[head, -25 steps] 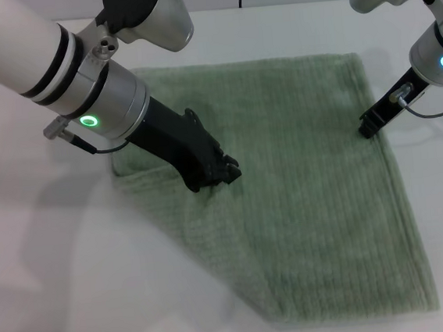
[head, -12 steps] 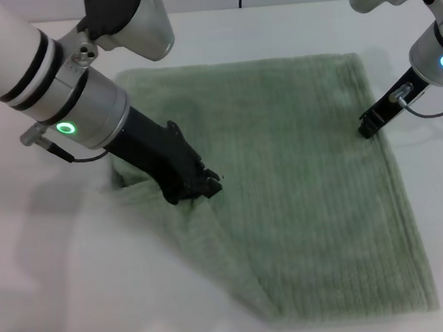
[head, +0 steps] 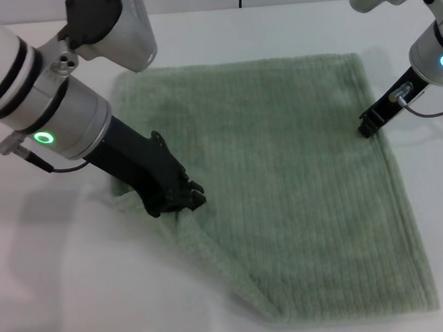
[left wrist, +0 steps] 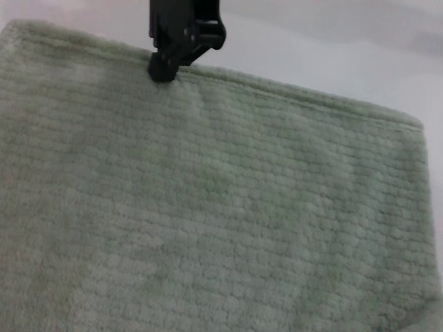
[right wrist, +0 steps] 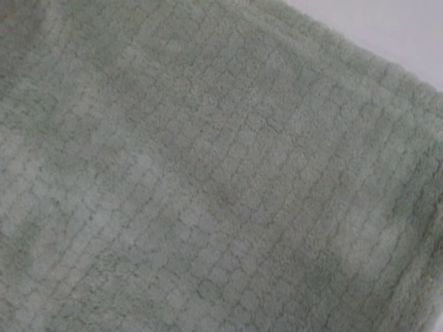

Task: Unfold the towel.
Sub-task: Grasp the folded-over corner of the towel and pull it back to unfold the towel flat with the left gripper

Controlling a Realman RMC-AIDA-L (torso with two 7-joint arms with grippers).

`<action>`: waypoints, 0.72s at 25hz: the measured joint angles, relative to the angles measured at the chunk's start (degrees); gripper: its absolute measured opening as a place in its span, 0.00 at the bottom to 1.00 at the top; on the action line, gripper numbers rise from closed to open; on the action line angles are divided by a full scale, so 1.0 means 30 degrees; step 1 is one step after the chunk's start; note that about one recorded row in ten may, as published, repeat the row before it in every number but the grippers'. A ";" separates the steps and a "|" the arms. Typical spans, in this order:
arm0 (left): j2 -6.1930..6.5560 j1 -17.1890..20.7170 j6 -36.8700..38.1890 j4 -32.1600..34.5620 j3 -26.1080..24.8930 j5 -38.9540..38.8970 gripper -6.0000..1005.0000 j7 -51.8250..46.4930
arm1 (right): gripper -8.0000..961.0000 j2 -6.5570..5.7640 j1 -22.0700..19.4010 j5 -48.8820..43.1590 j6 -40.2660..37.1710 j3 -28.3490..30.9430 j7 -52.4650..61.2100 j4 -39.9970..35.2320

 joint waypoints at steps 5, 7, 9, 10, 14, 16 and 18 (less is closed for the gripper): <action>-0.0016 0.0564 0.0931 0.1088 -0.0137 -0.0163 0.07 0.0126 | 0.01 -0.0001 0.0000 0.0000 0.0015 0.0000 0.0000 0.0001; -0.0017 0.0605 0.1102 0.1147 -0.0151 -0.0189 0.07 0.0161 | 0.01 -0.0001 0.0000 0.0000 0.0022 0.0000 -0.0001 0.0000; -0.0019 0.0661 0.1588 0.1168 -0.0167 -0.0208 0.07 0.0274 | 0.01 -0.0001 0.0000 0.0000 0.0027 0.0000 0.0000 0.0000; -0.0018 0.0699 0.1758 0.1181 -0.0183 -0.0210 0.07 0.0354 | 0.01 0.0000 0.0000 0.0000 0.0036 0.0000 0.0000 0.0001; -0.0023 0.0918 0.2016 0.1389 -0.0249 -0.0217 0.07 0.0485 | 0.01 -0.0001 0.0000 -0.0001 0.0117 -0.0016 0.0000 0.0007; -0.0011 0.0948 0.2138 0.1402 -0.0375 -0.0217 0.07 0.0485 | 0.01 -0.0001 0.0000 0.0000 0.0138 -0.0028 0.0000 0.0060; 0.0005 0.0952 0.2230 0.1373 -0.0476 -0.0194 0.07 0.0486 | 0.01 -0.0001 0.0000 0.0000 0.0152 -0.0030 0.0000 0.0082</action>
